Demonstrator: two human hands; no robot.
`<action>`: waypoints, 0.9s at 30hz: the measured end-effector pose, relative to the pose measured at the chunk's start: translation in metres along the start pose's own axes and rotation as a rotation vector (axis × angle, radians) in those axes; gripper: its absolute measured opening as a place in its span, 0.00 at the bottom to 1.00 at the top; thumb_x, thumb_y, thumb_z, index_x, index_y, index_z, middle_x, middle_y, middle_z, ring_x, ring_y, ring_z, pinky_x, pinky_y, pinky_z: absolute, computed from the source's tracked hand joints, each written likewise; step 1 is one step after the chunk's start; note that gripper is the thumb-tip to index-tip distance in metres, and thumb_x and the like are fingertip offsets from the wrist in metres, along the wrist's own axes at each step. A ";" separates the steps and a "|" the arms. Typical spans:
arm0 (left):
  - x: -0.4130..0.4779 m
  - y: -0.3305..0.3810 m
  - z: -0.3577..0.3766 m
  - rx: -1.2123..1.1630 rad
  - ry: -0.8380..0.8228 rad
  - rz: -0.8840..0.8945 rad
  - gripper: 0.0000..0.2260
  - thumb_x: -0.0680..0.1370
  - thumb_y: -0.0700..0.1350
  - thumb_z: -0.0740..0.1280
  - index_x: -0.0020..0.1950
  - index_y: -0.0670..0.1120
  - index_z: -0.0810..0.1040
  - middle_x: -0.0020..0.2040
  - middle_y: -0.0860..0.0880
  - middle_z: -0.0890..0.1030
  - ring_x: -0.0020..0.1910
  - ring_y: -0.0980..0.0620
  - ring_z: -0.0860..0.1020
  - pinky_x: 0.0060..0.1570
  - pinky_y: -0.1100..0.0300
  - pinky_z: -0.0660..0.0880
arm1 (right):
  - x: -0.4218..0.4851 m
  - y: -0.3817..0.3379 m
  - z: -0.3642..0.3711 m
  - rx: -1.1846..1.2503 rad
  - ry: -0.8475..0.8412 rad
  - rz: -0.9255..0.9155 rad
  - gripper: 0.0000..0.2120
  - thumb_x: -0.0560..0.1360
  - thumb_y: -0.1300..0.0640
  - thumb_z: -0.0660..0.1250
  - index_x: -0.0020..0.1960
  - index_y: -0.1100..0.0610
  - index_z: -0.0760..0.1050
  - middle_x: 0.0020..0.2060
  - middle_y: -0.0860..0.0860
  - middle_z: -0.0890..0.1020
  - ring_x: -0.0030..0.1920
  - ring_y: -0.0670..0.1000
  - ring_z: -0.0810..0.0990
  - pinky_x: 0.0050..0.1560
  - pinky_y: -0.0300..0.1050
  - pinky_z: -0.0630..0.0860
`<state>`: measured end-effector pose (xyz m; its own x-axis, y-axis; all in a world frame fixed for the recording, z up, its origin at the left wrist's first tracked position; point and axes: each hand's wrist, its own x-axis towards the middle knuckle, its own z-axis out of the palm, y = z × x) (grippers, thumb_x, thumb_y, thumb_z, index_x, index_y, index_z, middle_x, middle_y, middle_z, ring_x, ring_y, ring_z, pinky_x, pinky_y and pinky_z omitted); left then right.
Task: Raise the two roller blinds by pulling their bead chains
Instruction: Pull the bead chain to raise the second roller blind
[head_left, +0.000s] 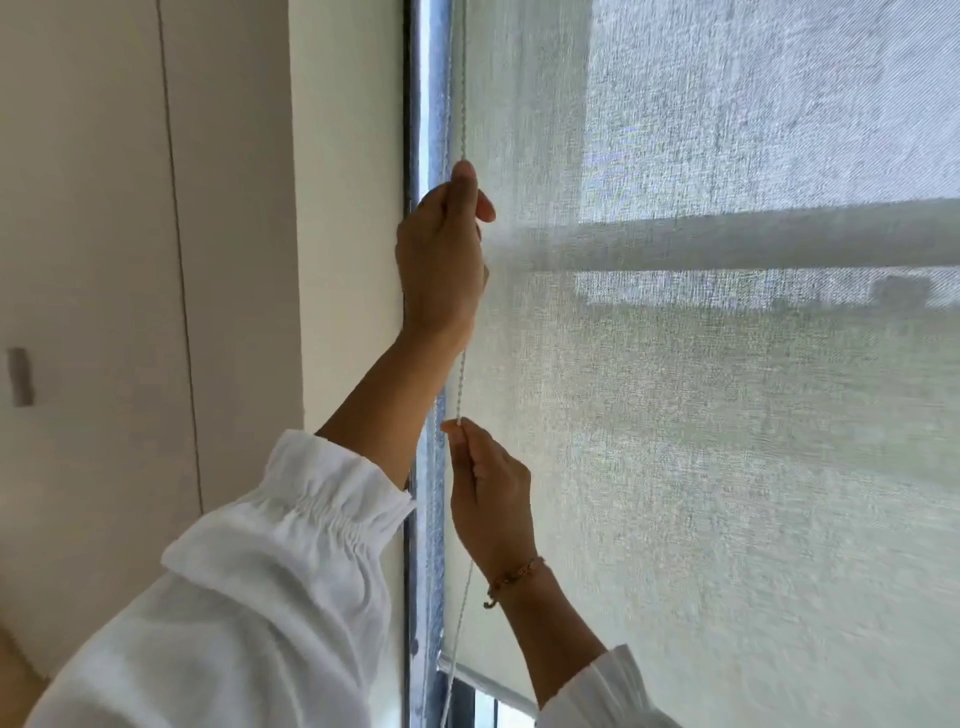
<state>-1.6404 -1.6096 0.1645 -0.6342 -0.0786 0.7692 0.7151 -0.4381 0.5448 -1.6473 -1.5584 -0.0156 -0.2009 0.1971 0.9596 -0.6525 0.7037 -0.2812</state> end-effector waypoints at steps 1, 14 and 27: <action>0.000 0.000 -0.001 0.017 0.003 0.025 0.21 0.79 0.51 0.59 0.24 0.52 0.69 0.19 0.55 0.62 0.19 0.56 0.59 0.24 0.62 0.57 | 0.006 0.000 -0.001 0.023 -0.024 0.031 0.27 0.79 0.43 0.48 0.46 0.62 0.77 0.30 0.52 0.79 0.33 0.48 0.76 0.35 0.31 0.70; -0.092 -0.086 -0.041 0.186 -0.042 -0.124 0.17 0.74 0.57 0.58 0.28 0.54 0.72 0.20 0.54 0.68 0.23 0.53 0.62 0.30 0.53 0.61 | 0.149 -0.045 -0.021 0.487 0.166 0.475 0.11 0.77 0.50 0.59 0.56 0.53 0.73 0.46 0.50 0.78 0.47 0.51 0.79 0.53 0.53 0.77; -0.089 -0.087 -0.048 -0.071 -0.179 -0.465 0.21 0.81 0.50 0.51 0.31 0.53 0.73 0.25 0.57 0.74 0.24 0.61 0.72 0.29 0.67 0.69 | 0.153 -0.062 -0.001 0.040 0.252 0.034 0.13 0.72 0.66 0.54 0.44 0.64 0.77 0.26 0.42 0.71 0.25 0.39 0.66 0.30 0.26 0.64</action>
<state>-1.6606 -1.6078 0.0325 -0.8160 0.2917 0.4991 0.3432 -0.4504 0.8242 -1.6369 -1.5712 0.1485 -0.0376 0.3877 0.9210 -0.6777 0.6674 -0.3086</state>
